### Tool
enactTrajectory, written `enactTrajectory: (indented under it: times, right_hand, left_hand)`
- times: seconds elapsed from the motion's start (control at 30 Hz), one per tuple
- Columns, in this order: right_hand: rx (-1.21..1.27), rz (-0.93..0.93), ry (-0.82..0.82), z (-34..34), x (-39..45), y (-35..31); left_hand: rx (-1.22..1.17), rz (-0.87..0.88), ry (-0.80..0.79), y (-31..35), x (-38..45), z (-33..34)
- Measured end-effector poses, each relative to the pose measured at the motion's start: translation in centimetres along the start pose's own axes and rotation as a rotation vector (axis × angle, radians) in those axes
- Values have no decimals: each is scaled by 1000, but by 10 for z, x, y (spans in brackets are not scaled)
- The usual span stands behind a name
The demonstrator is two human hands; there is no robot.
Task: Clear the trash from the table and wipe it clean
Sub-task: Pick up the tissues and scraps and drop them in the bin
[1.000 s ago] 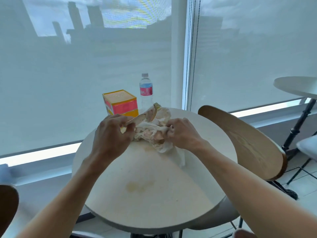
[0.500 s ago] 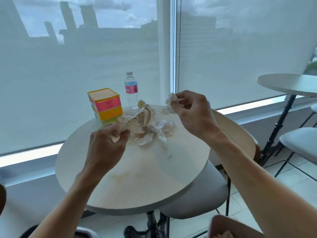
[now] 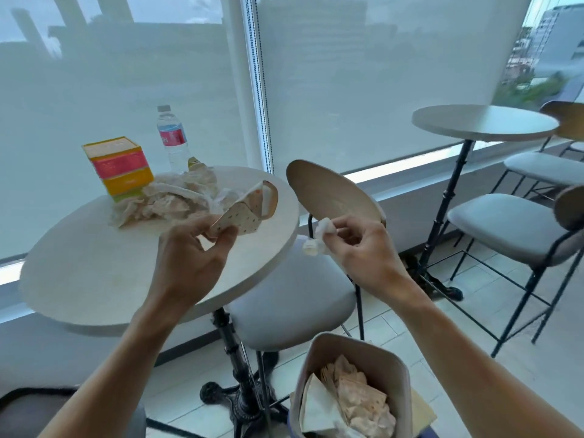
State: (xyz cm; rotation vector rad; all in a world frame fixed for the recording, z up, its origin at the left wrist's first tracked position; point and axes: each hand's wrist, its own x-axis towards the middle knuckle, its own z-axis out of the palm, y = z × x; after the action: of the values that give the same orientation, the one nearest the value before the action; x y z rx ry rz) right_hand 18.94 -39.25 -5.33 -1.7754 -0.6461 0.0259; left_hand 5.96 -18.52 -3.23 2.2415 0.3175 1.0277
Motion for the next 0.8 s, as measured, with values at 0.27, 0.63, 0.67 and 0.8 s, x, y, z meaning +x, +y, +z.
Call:
enactTrajectory:
  times: [0.27,0.63,0.67,0.8]
  right_hand:
    - [-115,165,-87,-40,-61,69]
    - [-294,413,-329,-60,-96,108]
    - [-280,405,-295,-62,-93,105]
    - [-218,346,-224,-70,-80,93]
  left_hand:
    - [-4,-37,-44,43,-44,36]
    - [6,-155,-202,26,-113,81]
    - [10,-164,-242,22,-121,87]
    - [110,-212,-425,15,-147,112]
